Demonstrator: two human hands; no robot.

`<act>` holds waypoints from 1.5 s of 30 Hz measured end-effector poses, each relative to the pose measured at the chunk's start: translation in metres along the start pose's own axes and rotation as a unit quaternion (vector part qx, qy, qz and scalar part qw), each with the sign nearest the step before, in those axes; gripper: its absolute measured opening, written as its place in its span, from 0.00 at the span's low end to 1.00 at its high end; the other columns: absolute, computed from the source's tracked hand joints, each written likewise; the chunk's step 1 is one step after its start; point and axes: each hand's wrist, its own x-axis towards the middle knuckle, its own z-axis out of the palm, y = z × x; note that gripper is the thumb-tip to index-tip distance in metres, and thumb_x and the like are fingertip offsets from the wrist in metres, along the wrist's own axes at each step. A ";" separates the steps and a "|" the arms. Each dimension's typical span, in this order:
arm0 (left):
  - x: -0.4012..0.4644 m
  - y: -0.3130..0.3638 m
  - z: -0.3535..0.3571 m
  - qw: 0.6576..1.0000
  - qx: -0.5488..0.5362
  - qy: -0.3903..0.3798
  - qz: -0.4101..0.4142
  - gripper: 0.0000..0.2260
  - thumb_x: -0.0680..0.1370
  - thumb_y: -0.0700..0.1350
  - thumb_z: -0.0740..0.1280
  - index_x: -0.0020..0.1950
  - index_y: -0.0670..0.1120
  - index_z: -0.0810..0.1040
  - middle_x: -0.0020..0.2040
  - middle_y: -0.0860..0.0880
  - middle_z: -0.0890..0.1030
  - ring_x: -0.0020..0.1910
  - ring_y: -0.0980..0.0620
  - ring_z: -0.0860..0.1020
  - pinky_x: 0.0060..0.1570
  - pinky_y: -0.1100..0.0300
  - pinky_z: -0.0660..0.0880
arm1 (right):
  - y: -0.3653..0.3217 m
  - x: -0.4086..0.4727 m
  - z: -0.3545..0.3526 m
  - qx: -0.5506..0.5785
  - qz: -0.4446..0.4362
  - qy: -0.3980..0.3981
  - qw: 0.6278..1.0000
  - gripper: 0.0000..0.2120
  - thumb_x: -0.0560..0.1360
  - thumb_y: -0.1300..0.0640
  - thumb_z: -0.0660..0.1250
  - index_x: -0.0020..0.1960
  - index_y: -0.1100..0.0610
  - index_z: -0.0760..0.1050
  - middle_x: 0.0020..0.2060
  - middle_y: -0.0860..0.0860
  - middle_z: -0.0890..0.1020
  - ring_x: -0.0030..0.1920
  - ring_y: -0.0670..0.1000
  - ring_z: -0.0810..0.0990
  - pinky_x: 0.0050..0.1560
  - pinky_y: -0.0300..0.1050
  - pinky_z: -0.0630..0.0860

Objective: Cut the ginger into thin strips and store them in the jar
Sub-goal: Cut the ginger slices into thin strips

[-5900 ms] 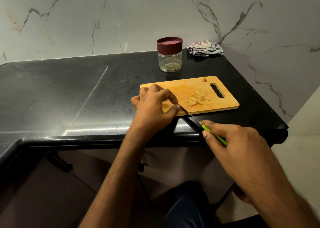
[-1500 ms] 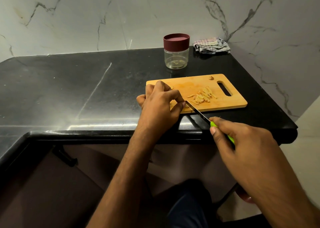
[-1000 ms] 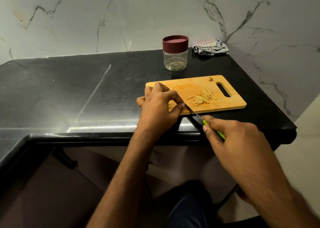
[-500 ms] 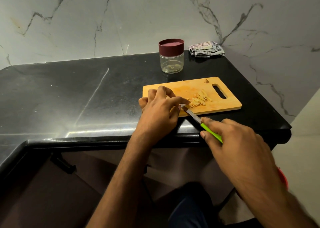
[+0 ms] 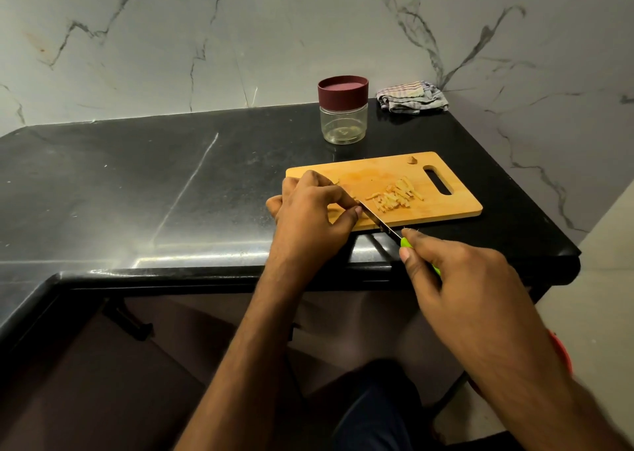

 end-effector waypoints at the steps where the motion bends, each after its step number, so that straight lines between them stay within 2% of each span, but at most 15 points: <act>1: 0.000 0.000 0.000 1.000 0.002 0.001 0.000 0.02 0.76 0.55 0.73 0.44 0.59 0.82 0.52 0.59 0.71 0.58 0.58 0.61 0.54 0.56 0.51 | 0.000 -0.001 0.000 0.001 -0.001 -0.001 1.000 0.17 0.78 0.46 0.59 0.64 0.49 0.76 0.44 0.46 0.83 0.38 0.42 0.74 0.35 0.31 0.69; 4: 0.000 0.000 0.000 1.000 0.003 0.003 0.000 0.03 0.76 0.55 0.73 0.43 0.60 0.81 0.52 0.59 0.70 0.58 0.58 0.61 0.55 0.56 0.52 | 0.002 -0.003 0.000 -0.001 0.002 0.007 1.000 0.17 0.78 0.46 0.60 0.64 0.48 0.77 0.45 0.47 0.83 0.38 0.43 0.76 0.37 0.36 0.72; 7: 0.001 0.000 0.000 1.000 0.001 0.003 0.001 0.04 0.75 0.55 0.73 0.42 0.60 0.80 0.52 0.59 0.69 0.58 0.57 0.62 0.55 0.56 0.52 | 0.002 -0.005 -0.003 -0.001 0.007 0.004 1.000 0.17 0.77 0.46 0.60 0.63 0.48 0.77 0.43 0.46 0.83 0.35 0.42 0.73 0.34 0.33 0.70; 10: 0.002 0.000 -0.001 1.000 -0.006 -0.002 0.006 0.05 0.75 0.54 0.74 0.41 0.60 0.80 0.52 0.59 0.69 0.58 0.58 0.61 0.55 0.56 0.52 | -0.001 -0.003 -0.006 0.001 0.013 -0.003 1.000 0.17 0.78 0.46 0.60 0.63 0.47 0.77 0.39 0.45 0.81 0.30 0.40 0.69 0.31 0.26 0.61; 12: 0.003 0.000 -0.002 1.000 -0.010 -0.010 0.010 0.05 0.75 0.54 0.74 0.40 0.60 0.80 0.52 0.59 0.69 0.58 0.58 0.61 0.55 0.55 0.52 | -0.004 0.002 -0.005 0.011 0.017 -0.013 1.000 0.17 0.79 0.45 0.59 0.65 0.46 0.76 0.40 0.46 0.81 0.31 0.40 0.69 0.30 0.25 0.60; 17: 0.003 -0.001 -0.001 1.000 -0.009 -0.008 0.005 0.05 0.75 0.54 0.74 0.41 0.59 0.80 0.51 0.59 0.69 0.59 0.57 0.63 0.54 0.55 0.53 | -0.004 0.013 0.005 -0.005 0.011 -0.036 0.999 0.17 0.80 0.45 0.58 0.66 0.46 0.74 0.40 0.47 0.81 0.36 0.44 0.74 0.31 0.30 0.65; 21: 0.003 -0.001 0.000 1.000 0.004 -0.008 0.004 0.04 0.75 0.55 0.73 0.42 0.60 0.79 0.50 0.58 0.68 0.59 0.56 0.62 0.54 0.55 0.53 | 0.001 0.005 0.001 -0.015 0.032 -0.033 0.999 0.17 0.79 0.44 0.58 0.66 0.43 0.73 0.43 0.44 0.81 0.37 0.43 0.73 0.35 0.35 0.71; 26: 0.003 -0.002 0.000 1.000 -0.001 -0.006 0.003 0.04 0.76 0.56 0.72 0.48 0.61 0.78 0.53 0.58 0.68 0.60 0.56 0.62 0.58 0.53 0.54 | 0.007 -0.001 -0.003 -0.082 0.046 -0.028 0.995 0.19 0.78 0.42 0.58 0.69 0.38 0.68 0.37 0.43 0.71 0.38 0.44 0.72 0.34 0.41 0.70; 30: 0.001 0.000 0.001 0.997 0.044 -0.014 0.059 0.05 0.78 0.53 0.69 0.51 0.63 0.80 0.55 0.56 0.68 0.61 0.55 0.62 0.58 0.53 0.54 | 0.006 -0.001 -0.006 -0.092 0.055 -0.048 0.993 0.21 0.78 0.42 0.56 0.71 0.37 0.64 0.41 0.43 0.70 0.41 0.43 0.70 0.36 0.39 0.67; 34: 0.000 0.001 0.001 0.993 0.070 -0.038 0.091 0.09 0.80 0.51 0.66 0.54 0.65 0.81 0.59 0.56 0.68 0.65 0.54 0.60 0.59 0.51 0.54 | 0.004 0.001 -0.006 -0.091 0.051 -0.060 0.993 0.21 0.78 0.42 0.55 0.72 0.38 0.63 0.40 0.43 0.69 0.41 0.43 0.70 0.34 0.38 0.65; 41: 0.000 0.003 0.002 0.991 0.088 -0.049 0.093 0.14 0.82 0.49 0.64 0.64 0.66 0.77 0.64 0.55 0.68 0.67 0.52 0.59 0.62 0.48 0.57 | 0.005 0.007 -0.001 -0.096 0.048 -0.055 0.993 0.21 0.78 0.41 0.56 0.71 0.38 0.64 0.38 0.43 0.67 0.38 0.44 0.69 0.31 0.38 0.64; 45: -0.002 0.002 0.001 0.993 0.058 -0.033 0.094 0.12 0.81 0.48 0.66 0.61 0.64 0.77 0.64 0.55 0.67 0.68 0.53 0.59 0.62 0.50 0.56 | 0.005 0.011 0.002 -0.094 0.047 -0.054 0.993 0.21 0.78 0.41 0.56 0.71 0.38 0.64 0.38 0.43 0.67 0.38 0.44 0.69 0.30 0.38 0.64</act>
